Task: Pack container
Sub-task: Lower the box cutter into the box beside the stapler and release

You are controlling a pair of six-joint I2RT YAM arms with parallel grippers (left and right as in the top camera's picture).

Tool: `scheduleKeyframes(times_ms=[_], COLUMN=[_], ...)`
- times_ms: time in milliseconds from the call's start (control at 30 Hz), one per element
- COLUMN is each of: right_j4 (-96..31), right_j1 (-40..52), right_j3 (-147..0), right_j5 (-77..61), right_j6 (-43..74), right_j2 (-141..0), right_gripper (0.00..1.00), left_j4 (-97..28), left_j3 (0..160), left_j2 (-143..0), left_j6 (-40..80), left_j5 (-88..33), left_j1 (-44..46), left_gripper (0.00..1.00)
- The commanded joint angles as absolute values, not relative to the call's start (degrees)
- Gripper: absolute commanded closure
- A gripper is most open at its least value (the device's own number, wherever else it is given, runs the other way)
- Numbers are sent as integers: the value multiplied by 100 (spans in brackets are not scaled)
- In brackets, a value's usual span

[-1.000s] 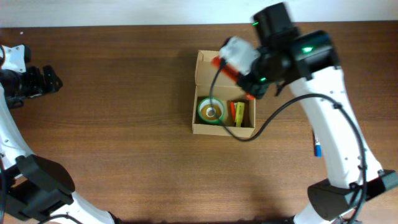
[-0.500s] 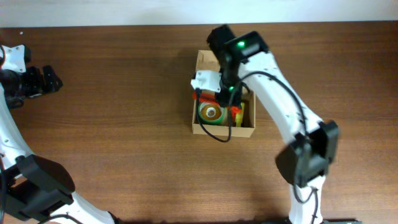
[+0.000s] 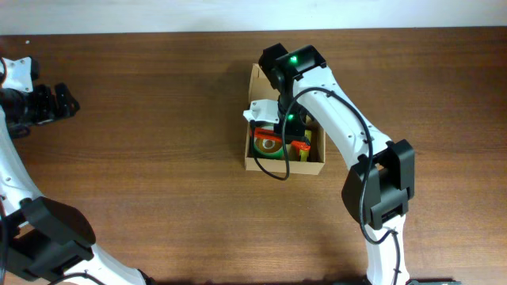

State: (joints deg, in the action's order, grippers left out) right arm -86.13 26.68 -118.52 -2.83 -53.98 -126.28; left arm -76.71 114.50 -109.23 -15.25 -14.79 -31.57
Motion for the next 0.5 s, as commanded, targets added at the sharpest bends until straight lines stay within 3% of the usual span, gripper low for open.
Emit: scheduleKeyframes(times_ms=[0, 467], right_j4=[-8567, -7822], right_j1=[2648, 2574], right_j3=[-11574, -10436], right_j5=[-298, -585], right_j6=[-5371, -5354], right_j2=[-12562, -11863], right_gripper=[96, 96], left_j4=[-7671, -7671], left_j3=[11424, 11424], left_j2=[-10908, -10908], left_j6=[-1597, -1597], left_j5=[-1544, -1544], left_j1=[-3155, -3157], left_gripper=[0, 0])
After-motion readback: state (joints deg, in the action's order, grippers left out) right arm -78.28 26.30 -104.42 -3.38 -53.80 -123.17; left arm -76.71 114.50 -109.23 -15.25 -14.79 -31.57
